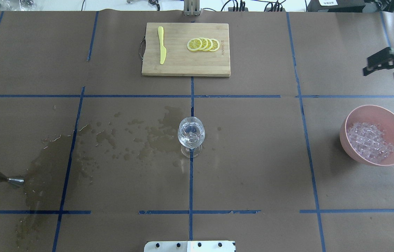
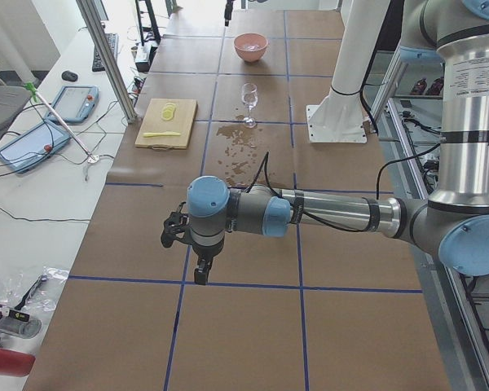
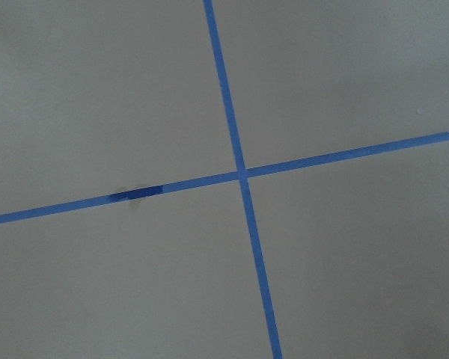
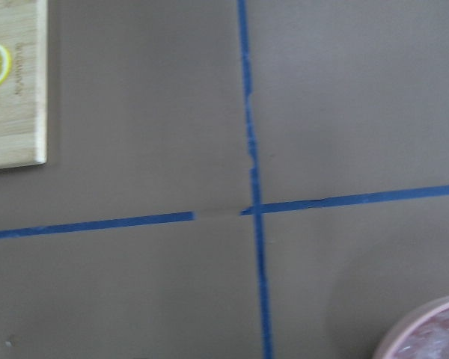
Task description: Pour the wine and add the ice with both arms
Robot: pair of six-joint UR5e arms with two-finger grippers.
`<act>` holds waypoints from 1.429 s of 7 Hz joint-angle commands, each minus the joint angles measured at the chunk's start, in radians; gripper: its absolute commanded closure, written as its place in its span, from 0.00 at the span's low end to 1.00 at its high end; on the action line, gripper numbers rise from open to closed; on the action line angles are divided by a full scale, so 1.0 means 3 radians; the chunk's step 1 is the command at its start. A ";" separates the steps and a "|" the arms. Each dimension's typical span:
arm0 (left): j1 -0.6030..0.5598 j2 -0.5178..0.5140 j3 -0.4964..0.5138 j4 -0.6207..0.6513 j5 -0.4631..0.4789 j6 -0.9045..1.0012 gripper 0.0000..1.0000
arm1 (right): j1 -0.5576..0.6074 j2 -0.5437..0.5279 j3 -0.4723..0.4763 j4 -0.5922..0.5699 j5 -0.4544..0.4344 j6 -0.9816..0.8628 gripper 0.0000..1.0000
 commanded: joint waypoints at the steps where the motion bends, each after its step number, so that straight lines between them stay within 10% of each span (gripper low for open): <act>1: 0.0000 0.0009 -0.0019 -0.0029 -0.0363 -0.0466 0.00 | 0.0727 -0.0212 -0.0595 -0.0058 0.0137 -0.1423 0.00; 10: 0.0386 0.0040 -0.0255 -0.0019 0.0028 -0.0505 0.00 | 0.0898 -0.0023 -0.0982 -0.0698 0.0130 -0.2384 0.00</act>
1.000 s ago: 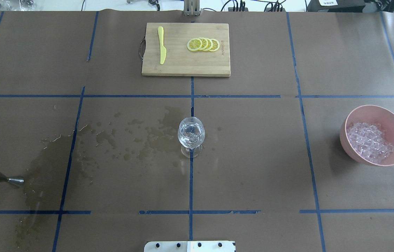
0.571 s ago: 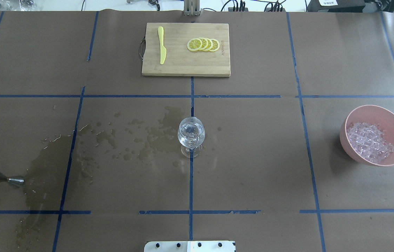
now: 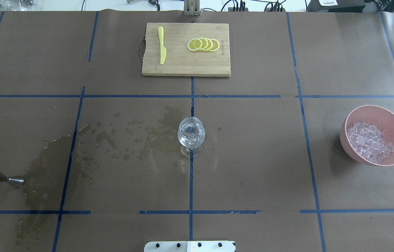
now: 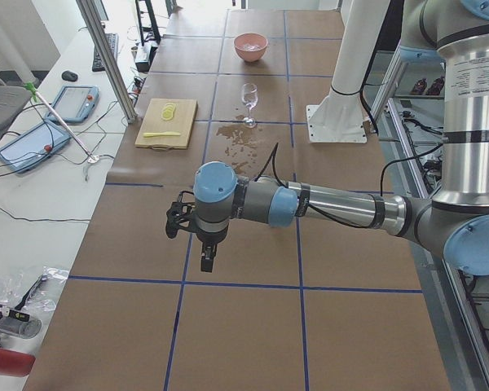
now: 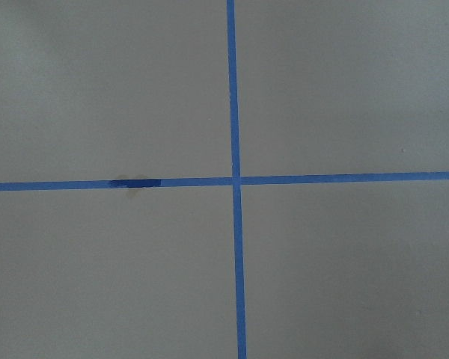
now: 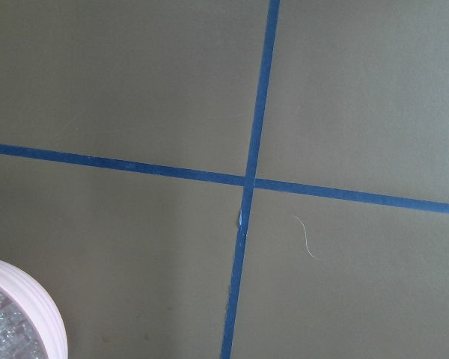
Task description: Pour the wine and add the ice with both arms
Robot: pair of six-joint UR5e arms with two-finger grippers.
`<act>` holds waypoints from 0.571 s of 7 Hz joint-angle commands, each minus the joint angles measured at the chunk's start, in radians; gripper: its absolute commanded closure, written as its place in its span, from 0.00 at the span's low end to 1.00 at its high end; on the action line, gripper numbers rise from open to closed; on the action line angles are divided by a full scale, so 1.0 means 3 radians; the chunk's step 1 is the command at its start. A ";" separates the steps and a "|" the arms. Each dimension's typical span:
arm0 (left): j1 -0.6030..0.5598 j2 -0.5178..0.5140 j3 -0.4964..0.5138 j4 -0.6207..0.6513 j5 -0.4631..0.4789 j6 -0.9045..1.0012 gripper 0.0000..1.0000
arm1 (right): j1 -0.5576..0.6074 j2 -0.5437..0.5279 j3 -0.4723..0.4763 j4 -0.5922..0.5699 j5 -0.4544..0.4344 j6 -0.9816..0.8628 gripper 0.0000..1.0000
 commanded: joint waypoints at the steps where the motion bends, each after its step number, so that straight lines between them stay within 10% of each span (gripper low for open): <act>1: 0.0262 0.0002 -0.0027 0.0014 0.0019 0.0008 0.00 | 0.0005 -0.0029 0.0042 -0.0015 0.0253 -0.0033 0.00; 4: 0.0201 0.0013 -0.0216 0.0289 0.0008 0.0309 0.00 | -0.0010 -0.0050 0.0058 -0.0005 0.0240 -0.0043 0.00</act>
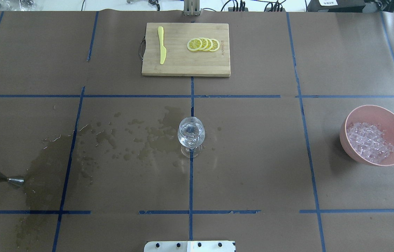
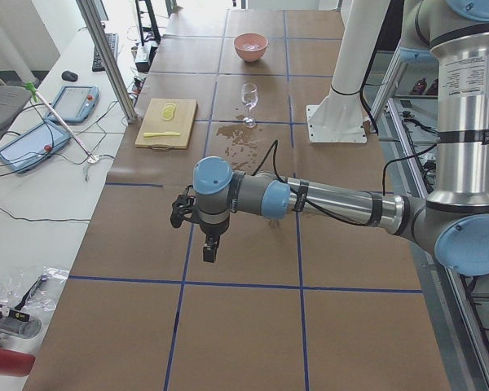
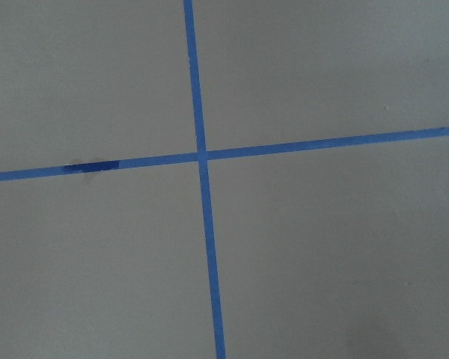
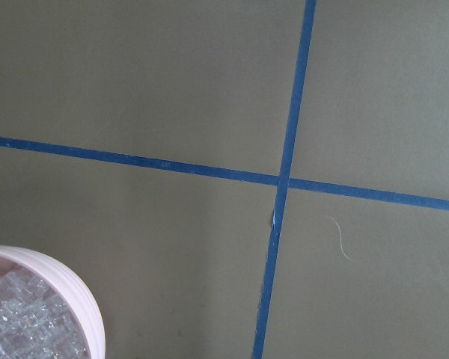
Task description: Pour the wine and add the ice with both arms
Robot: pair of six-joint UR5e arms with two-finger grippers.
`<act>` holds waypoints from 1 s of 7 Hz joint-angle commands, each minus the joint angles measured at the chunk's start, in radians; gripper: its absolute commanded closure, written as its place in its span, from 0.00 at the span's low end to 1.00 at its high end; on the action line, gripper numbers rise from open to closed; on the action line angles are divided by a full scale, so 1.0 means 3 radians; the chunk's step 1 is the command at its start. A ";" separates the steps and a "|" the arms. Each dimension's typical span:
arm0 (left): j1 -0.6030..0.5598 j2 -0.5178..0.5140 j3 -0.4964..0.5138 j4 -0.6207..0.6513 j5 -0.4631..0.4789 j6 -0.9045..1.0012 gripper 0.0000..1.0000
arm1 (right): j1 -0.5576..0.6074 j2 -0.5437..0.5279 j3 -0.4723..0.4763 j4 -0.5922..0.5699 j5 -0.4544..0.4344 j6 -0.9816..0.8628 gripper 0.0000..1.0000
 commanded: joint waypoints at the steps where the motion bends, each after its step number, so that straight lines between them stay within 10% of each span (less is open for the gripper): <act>1: -0.0039 0.0008 -0.0112 0.0184 -0.0004 0.0168 0.00 | -0.0031 -0.0012 -0.0006 0.0027 0.0011 0.0005 0.00; 7: -0.0045 -0.0043 -0.0052 0.0179 0.0001 0.0164 0.00 | -0.0032 -0.0064 0.0014 0.0043 0.0016 0.0005 0.00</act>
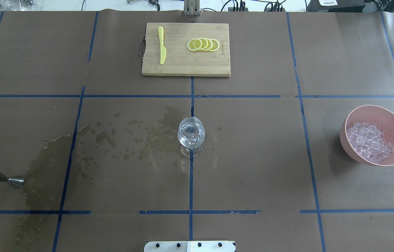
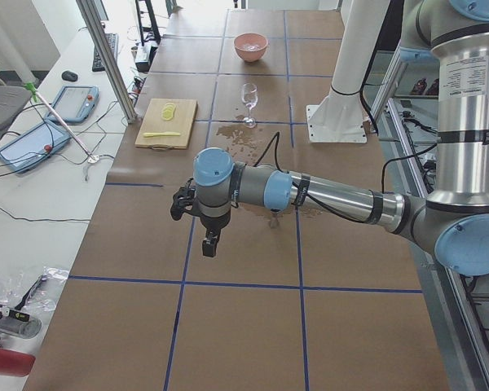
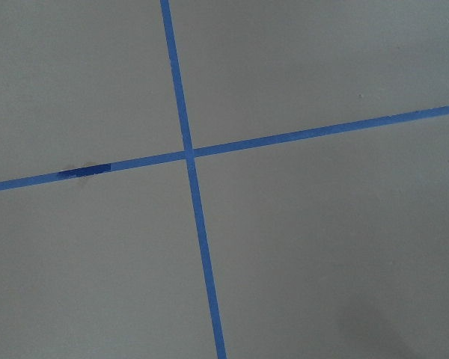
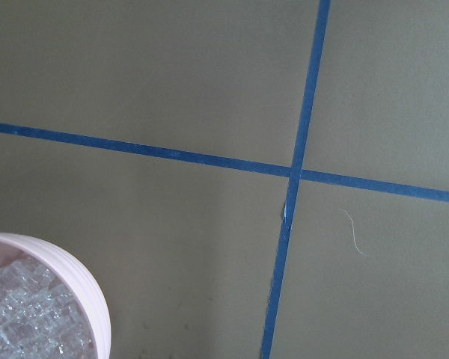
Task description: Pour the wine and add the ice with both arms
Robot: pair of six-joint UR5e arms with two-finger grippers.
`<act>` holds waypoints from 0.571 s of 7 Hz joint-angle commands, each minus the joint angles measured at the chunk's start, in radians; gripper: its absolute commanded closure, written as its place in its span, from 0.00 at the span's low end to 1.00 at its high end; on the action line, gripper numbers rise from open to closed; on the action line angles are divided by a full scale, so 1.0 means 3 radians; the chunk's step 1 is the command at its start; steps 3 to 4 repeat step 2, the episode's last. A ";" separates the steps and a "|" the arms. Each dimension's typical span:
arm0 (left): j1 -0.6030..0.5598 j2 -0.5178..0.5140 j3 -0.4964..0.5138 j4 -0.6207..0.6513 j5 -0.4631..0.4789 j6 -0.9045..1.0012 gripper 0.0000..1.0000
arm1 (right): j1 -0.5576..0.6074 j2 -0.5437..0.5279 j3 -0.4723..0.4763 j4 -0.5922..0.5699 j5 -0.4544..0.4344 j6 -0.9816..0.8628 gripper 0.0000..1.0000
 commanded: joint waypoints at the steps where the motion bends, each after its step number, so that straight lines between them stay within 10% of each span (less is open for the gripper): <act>1: 0.0005 -0.0015 0.0072 0.0000 0.0005 0.0005 0.00 | 0.0000 0.0000 0.0005 0.0000 -0.0004 0.0014 0.00; 4: 0.0000 -0.0015 0.0062 0.0010 0.0005 0.0005 0.00 | 0.0000 0.0005 0.0015 0.0000 -0.0004 0.0024 0.00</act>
